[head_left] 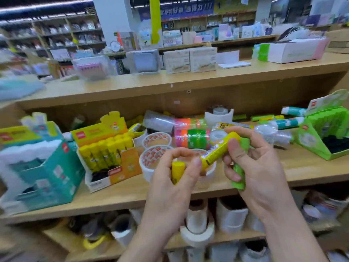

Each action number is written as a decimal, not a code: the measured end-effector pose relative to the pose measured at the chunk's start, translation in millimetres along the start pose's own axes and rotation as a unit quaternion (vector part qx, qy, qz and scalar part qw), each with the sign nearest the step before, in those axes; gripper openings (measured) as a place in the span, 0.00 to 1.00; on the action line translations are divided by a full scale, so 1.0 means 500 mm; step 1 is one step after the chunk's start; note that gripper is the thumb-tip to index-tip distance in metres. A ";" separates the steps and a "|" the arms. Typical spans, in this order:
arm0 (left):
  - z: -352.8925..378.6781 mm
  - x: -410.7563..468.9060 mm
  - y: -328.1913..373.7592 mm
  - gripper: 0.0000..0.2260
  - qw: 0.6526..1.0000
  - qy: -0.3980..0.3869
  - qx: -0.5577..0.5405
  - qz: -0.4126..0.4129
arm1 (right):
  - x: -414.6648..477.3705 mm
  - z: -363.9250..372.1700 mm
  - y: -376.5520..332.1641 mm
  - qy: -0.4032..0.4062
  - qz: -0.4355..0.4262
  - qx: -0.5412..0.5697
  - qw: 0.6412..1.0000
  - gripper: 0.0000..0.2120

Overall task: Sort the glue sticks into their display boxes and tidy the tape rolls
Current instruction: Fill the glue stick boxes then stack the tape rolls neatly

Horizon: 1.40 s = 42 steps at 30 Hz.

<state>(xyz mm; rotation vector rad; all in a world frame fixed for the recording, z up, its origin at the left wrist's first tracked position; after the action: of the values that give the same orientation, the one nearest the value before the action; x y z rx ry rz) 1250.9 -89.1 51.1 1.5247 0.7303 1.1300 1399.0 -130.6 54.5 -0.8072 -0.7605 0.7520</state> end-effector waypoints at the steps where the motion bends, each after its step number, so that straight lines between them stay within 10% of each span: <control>1: -0.032 0.002 0.004 0.13 1.000 0.015 0.003 0.000 | 0.002 0.020 0.007 0.000 0.000 -0.007 1.000 0.12; 13: -0.324 0.104 0.066 0.06 0.959 0.143 0.232 0.075 | 0.036 0.152 0.076 -0.044 0.011 -0.101 0.994 0.11; 26: -0.341 0.147 0.000 0.10 0.799 0.138 0.581 0.064 | 0.048 0.174 0.100 -0.082 -0.012 -0.172 0.982 0.09; 42: -0.351 0.144 -0.020 0.11 0.796 0.157 0.567 0.143 | 0.050 0.211 0.105 -0.092 -0.036 -0.182 0.978 0.10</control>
<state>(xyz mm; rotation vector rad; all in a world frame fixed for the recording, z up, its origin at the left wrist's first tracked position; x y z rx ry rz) 1116.3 44.2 61.8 2.5305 1.6405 1.2351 1311.0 -49.1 67.9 -1.0429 -1.1081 0.6360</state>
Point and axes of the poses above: each hand's wrist, its own x-axis towards the middle knuckle, its own z-axis out of the palm, y = z × x, the point moved 5 cm from there along x, towards the middle knuckle, and after that the axes turned 2 degrees about y, right-handed, at the moved point
